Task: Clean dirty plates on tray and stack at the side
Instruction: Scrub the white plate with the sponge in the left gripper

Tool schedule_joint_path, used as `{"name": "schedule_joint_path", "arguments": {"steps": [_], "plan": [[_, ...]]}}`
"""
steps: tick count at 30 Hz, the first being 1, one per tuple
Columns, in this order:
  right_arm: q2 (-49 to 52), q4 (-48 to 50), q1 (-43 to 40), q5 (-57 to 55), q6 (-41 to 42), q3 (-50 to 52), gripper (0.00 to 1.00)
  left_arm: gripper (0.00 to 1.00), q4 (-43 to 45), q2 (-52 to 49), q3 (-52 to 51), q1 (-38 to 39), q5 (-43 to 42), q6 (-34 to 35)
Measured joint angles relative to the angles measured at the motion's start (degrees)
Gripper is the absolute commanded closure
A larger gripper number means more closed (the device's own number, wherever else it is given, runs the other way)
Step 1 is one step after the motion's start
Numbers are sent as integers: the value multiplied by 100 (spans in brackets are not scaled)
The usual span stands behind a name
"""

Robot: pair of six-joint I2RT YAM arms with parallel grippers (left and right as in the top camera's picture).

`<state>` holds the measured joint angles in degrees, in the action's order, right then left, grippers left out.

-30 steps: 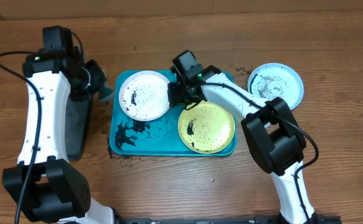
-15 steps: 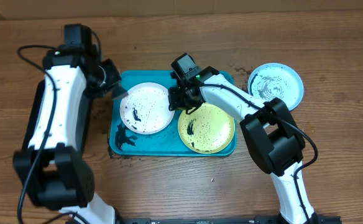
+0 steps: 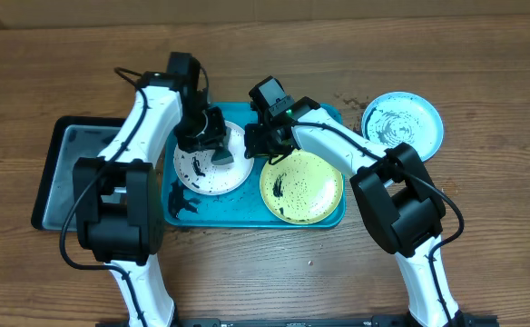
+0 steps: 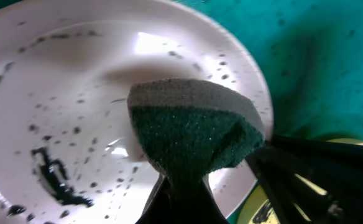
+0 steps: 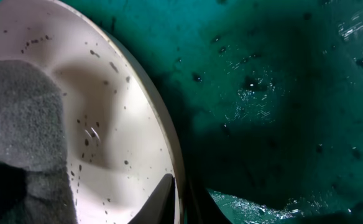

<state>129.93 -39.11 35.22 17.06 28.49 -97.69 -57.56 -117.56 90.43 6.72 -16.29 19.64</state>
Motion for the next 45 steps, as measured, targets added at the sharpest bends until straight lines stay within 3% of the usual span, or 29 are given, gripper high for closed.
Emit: {"name": "schedule_joint_path", "arguments": {"steps": [13, 45], "plan": [[0, -28, 17, -358, 603, 0, 96, 96, 280, 0, 0, 33, -26, -37], [0, 68, 11, -442, 748, 0, 96, 96, 531, 0, -101, 120, 179, -7]]}}
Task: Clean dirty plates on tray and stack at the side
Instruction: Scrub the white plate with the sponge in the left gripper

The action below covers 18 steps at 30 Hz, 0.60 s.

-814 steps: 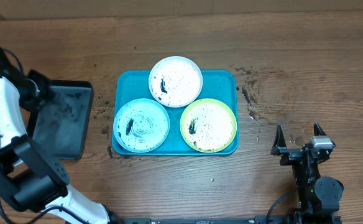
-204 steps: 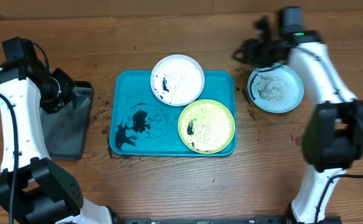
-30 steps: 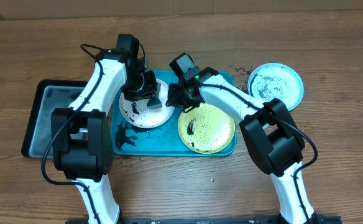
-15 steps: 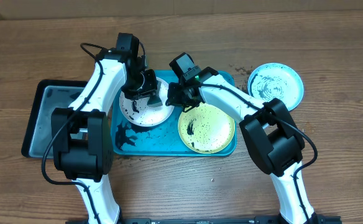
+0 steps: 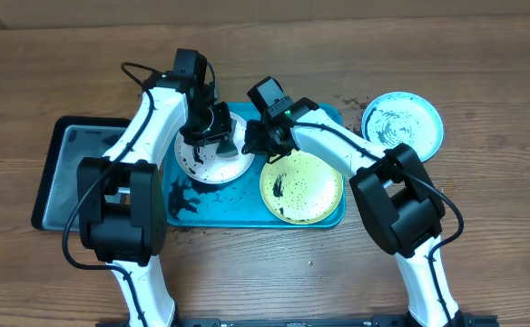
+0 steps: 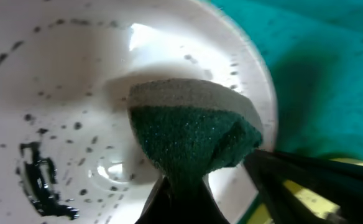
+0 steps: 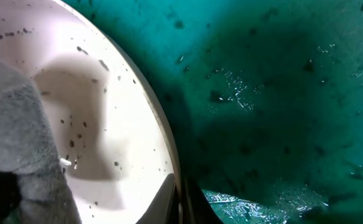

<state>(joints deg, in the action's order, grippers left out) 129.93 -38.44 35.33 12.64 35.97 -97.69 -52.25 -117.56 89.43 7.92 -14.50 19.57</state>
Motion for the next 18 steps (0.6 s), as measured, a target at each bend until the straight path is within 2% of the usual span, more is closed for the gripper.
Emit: {"name": "schedule_joint_path", "arguments": {"steps": [12, 18], "plan": [[0, -48, 70, -358, 0, -2, 96, 96, 389, 46, -894, 0, 374, 492], [0, -127, 133, -590, 2, -24, 96, 96, 208, 107, -925, 68, 1086, 560]]}}
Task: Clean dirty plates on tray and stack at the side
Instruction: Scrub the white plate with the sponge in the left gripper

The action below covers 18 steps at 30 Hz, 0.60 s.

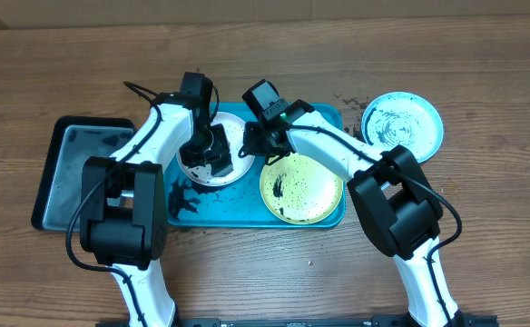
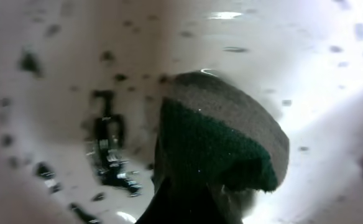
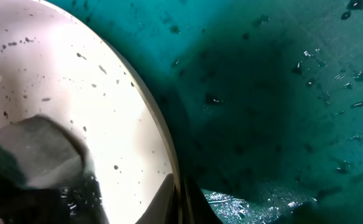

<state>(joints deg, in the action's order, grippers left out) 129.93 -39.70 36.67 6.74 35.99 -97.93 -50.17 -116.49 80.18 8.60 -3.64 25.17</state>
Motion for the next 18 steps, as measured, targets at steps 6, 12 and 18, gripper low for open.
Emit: {"name": "schedule_joint_path", "arguments": {"steps": [6, 12, 18], "plan": [[-7, -107, 39, -243, 0, -37, 96, 96, -597, -2, 144, -155, 791, 20], [-13, -142, 28, -437, 4, -44, 96, 96, -748, -44, 597, -376, 960, -7], [-17, -129, -55, -629, 2, -44, 96, 96, 52, -57, 708, -385, -461, -621]]}}
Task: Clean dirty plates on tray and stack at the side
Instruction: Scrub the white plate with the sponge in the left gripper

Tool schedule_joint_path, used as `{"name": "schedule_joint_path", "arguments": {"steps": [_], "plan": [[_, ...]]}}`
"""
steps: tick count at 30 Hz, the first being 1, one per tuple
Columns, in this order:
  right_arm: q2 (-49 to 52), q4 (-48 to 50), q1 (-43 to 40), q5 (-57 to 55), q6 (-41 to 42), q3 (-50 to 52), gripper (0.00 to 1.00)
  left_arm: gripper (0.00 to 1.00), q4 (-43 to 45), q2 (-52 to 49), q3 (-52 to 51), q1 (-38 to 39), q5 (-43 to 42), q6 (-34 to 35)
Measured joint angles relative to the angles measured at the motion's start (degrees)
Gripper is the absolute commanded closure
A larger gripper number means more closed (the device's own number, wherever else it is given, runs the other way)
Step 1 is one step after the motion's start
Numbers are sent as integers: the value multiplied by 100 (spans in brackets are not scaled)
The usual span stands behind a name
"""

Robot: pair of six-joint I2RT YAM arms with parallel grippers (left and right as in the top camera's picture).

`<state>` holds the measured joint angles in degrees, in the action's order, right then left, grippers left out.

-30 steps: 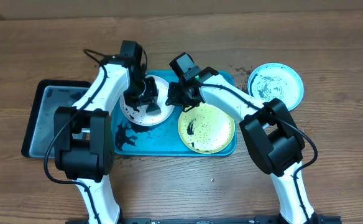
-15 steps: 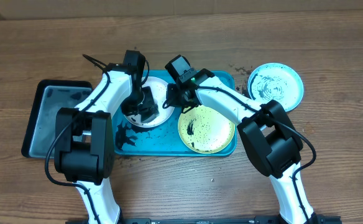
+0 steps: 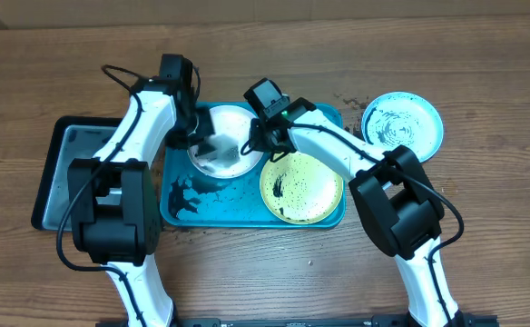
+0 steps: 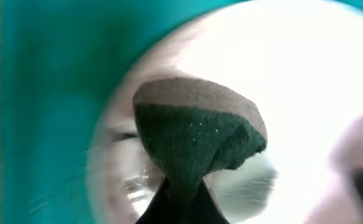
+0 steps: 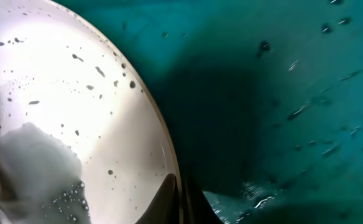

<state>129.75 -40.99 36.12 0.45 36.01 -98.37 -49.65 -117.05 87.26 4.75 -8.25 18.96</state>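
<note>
A white plate (image 3: 225, 136) with dark specks stands tilted on the teal tray (image 3: 330, 118). My right gripper (image 5: 180, 198) is shut on the plate's right rim (image 5: 163, 134). My left gripper (image 4: 183, 205) is shut on a green-and-grey sponge (image 4: 197, 134), which sits at the plate's left part (image 4: 306, 74); that view is blurred. In the overhead view the sponge (image 3: 203, 145) shows blurred over the white plate. A yellow-green plate (image 3: 301, 186) with black smears lies flat on the tray. A light blue plate (image 3: 402, 123) with dark marks lies on the table, right of the tray.
A black bin (image 3: 70, 173) lies left of the tray. Black smears (image 3: 183, 195) mark the tray's near-left corner. The wooden table (image 3: 483, 227) reaches out on all sides. A black cable (image 3: 120, 73) loops behind the left arm.
My left gripper with the sponge was over the plate's middle, by a black smear. It is now at the plate's left edge, and the arm has swung left. The right gripper still holds the rim.
The white plate lay low on the tray with the sponge on its right part and my right gripper on its rim. Then it stood tilted further back. The sponge was then at its centre, and now at its left; fewer black marks show on the plate.
</note>
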Motion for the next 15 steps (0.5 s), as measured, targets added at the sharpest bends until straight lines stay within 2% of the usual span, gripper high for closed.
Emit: {"name": "schedule_joint_path", "arguments": {"steps": [6, 15], "plan": [[-4, 2, -11, -61, 0, 0, 96, 96, 472, -28, -61, 155, -857, -57], [-4, 0, -11, -68, -2, 0, 96, 96, 616, -507, -70, 409, -702, 59]]}}
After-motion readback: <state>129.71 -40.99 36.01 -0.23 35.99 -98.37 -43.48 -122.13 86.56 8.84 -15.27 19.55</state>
